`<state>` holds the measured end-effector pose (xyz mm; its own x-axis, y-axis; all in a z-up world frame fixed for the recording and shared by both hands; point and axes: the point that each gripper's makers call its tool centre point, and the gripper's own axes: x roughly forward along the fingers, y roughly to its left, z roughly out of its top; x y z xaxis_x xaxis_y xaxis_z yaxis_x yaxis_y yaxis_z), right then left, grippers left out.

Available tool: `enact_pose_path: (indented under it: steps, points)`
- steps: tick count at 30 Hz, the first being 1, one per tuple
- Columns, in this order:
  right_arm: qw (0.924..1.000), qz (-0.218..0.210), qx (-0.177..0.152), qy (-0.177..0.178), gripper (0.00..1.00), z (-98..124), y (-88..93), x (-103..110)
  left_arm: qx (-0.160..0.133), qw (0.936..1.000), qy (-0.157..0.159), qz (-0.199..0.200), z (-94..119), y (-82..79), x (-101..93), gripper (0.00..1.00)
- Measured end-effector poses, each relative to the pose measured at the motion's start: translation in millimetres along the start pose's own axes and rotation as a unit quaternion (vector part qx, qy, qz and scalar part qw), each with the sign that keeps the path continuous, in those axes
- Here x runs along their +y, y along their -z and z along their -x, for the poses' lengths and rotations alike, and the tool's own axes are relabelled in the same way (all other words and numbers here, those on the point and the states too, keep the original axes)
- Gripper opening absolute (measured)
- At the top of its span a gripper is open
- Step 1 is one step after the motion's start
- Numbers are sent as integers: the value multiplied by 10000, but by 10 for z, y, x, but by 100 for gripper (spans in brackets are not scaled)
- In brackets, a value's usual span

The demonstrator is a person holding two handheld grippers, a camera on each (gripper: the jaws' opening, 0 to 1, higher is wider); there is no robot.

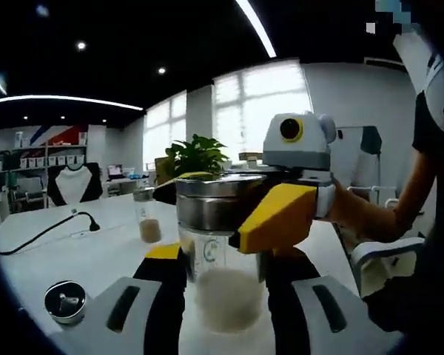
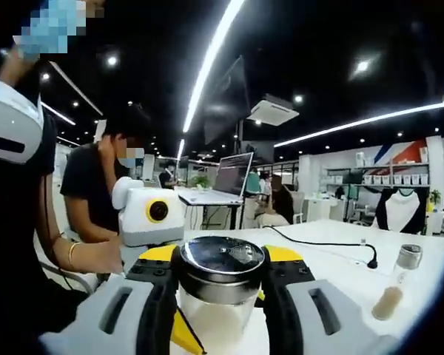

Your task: Rotate the seasoning bottle until the label or dispensing opening points toward the visible target arrow and the bottle remains upright within the marked orientation range

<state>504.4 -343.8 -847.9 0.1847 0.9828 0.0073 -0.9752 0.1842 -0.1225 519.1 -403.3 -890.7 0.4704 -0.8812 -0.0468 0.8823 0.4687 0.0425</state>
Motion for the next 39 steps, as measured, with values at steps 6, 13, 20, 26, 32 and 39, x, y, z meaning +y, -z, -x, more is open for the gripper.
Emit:
enact_pose_path:
  steps: [6,13,20,26,32,39]
  points:
    - [9987,-75,229,-459,43,-4,116,74,209,9994,253,-63,-1,96,-67,44]
    - [9993,-241,206,-196,42,-21,215,48,410,9988,258,-63,-8,195,-40,44]
    - [9983,-429,180,346,41,-21,207,-68,167,9996,93,221,-39,167,2,44]
    - [9928,-417,242,1094,41,1,212,-225,-3,9989,-237,392,-89,136,92,44]
    - [9875,-440,284,1487,41,28,256,-357,201,9972,-702,149,-119,167,158,44]
    - [9748,-728,15,2107,41,95,243,-545,171,9873,-1543,-337,-136,130,261,44]
